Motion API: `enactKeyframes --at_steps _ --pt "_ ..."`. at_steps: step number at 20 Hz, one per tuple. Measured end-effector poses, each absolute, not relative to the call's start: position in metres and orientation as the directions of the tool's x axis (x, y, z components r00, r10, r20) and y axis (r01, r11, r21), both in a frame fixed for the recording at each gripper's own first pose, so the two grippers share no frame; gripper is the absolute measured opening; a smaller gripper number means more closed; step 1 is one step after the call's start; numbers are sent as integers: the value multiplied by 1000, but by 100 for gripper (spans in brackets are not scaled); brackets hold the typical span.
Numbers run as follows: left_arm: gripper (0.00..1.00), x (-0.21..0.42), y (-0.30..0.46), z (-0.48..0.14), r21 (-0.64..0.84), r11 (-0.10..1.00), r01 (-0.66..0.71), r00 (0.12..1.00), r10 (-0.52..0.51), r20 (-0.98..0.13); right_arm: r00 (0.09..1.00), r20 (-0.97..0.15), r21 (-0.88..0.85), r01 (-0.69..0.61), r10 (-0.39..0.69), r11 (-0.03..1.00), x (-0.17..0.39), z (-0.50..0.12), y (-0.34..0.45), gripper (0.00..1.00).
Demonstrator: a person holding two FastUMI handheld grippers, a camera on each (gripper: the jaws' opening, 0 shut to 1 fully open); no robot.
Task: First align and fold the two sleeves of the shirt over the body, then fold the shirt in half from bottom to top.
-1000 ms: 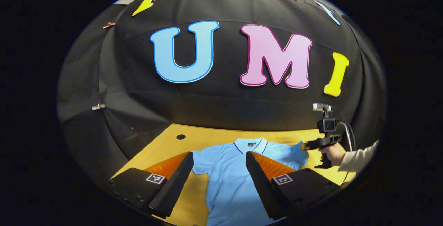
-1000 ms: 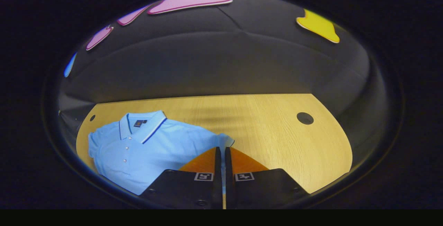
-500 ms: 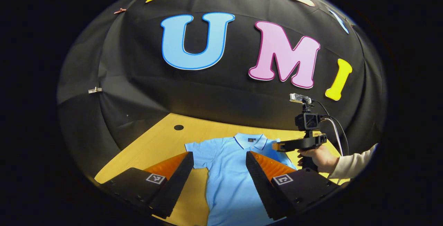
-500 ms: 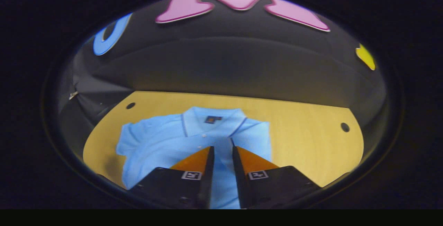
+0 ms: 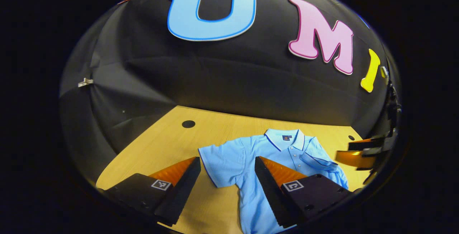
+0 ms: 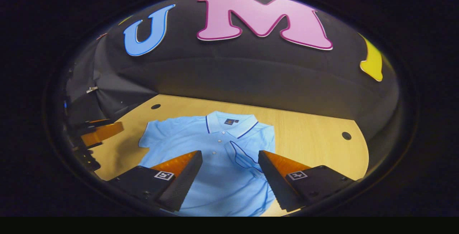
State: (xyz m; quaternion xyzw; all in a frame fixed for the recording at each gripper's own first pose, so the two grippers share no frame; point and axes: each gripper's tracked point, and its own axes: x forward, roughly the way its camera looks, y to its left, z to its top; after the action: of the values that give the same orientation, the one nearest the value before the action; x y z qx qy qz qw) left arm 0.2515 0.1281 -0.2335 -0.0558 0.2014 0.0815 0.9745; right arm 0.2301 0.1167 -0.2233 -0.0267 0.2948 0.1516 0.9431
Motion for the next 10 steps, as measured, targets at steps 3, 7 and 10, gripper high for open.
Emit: enactKeyframes --at_steps 3,7,10 --pt "97 311 157 -268 -37 980 -193 897 161 -412 819 -525 82 -223 232 971 215 -197 74 98" --pt "97 353 194 -311 -43 973 -227 855 178 -487 857 -488 113 -124 164 986 187 -174 21 98" --pt "97 354 194 -344 23 983 -183 806 163 -569 859 -490 119 -100 146 988 178 -173 5 98"
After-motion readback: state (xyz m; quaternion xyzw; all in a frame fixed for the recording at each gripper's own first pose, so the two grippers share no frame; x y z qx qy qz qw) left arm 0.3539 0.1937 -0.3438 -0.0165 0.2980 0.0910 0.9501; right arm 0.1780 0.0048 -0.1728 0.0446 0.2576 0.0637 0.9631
